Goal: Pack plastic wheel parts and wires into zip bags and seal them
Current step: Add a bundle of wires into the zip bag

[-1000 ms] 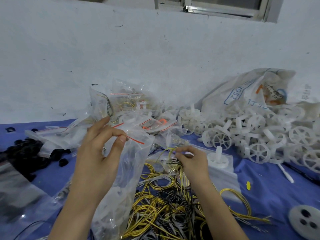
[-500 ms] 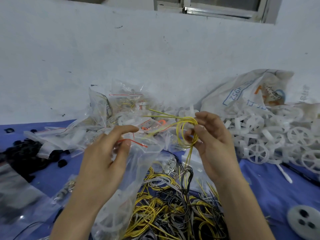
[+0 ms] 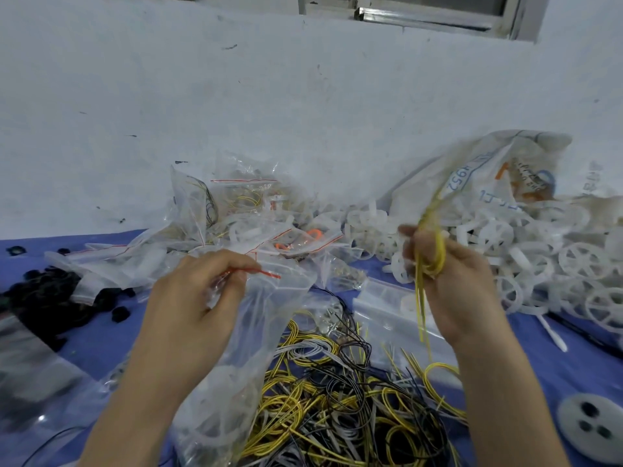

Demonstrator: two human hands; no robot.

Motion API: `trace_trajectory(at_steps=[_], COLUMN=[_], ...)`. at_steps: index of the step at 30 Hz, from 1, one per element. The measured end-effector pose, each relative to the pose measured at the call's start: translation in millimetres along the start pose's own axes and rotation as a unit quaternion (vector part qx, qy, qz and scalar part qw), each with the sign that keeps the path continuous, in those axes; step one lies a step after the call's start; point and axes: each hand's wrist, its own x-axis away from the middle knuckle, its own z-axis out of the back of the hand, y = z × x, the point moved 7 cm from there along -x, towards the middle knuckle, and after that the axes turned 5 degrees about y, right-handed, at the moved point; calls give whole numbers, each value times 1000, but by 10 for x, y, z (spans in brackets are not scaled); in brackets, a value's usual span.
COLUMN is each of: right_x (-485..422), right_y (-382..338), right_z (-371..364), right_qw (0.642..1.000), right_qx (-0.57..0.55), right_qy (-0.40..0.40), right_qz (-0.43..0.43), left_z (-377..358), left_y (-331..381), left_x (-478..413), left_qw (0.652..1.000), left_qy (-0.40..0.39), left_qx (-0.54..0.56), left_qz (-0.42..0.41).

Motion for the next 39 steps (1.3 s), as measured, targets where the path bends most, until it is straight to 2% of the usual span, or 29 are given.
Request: trace_trajectory(at_steps=[1, 3, 7, 9, 13, 16, 17, 18, 21, 24, 26, 28, 29, 30, 31, 32, 34, 35, 36, 39], right_x=[-31, -83, -45, 20, 22, 15, 10, 4, -57, -138, -151, -101, -58, -21, 22, 66, 207, 276, 329, 387], right_y=[132, 467, 1255, 1491, 1602, 1586, 1579, 1563, 1385, 1065, 874, 795, 814, 874, 960, 1084, 1389, 1510, 1607, 1685], right_z=[50, 112, 261, 292, 243, 168, 161, 168, 238, 278, 236, 106, 14, -89, -192, -304, -521, -582, -609, -631], right_qw=[992, 948, 832, 791, 789, 754, 757, 776, 858, 917, 957, 977, 977, 972, 956, 922, 825, 791, 774, 761], right_qx=[124, 309, 500, 542, 554, 614, 610, 582, 454, 356, 250, 153, 141, 174, 255, 361, 535, 579, 600, 623], right_qy=[-7, -50, -131, -151, -141, -156, -161, -164, -134, -90, -64, -66, -74, -81, -93, -117, -180, -197, -203, -183], right_qz=[-12, -51, -202, -240, -227, -175, -171, -179, -200, -155, -129, -137, -141, -134, -112, -77, -17, -5, 0, 4], left_z=[-2, 1, -2, 22, 71, 79, 86, 99, 158, 200, 229, 250, 259, 271, 279, 281, 259, 246, 231, 179], left_y=[0, -3, -48, -69, -68, 0, 10, 9, 6, 15, 15, 2, -7, -14, -18, -18, 5, 14, 18, 39], left_x=[2, 3, 13, 14, -11, -20, -24, -25, -31, -40, -42, -34, -29, -33, -35, -36, -34, -35, -34, -29], left_qw=[1000, 1000, 1000, 999, 1000, 999, 998, 998, 998, 998, 998, 998, 998, 998, 998, 998, 998, 998, 998, 998], left_qy=[0, 0, -1, 9, 17, -1, -4, -3, 13, 20, 25, 31, 36, 43, 48, 49, 41, 35, 29, 17], left_qx=[1, 5, 19, 21, 8, -29, -34, -34, -32, -40, -48, -42, -33, -24, -17, -16, -26, -31, -34, -30], left_qz=[0, 2, 20, 27, 11, -35, -43, -45, -44, -43, -44, -35, -32, -32, -33, -36, -46, -47, -46, -54])
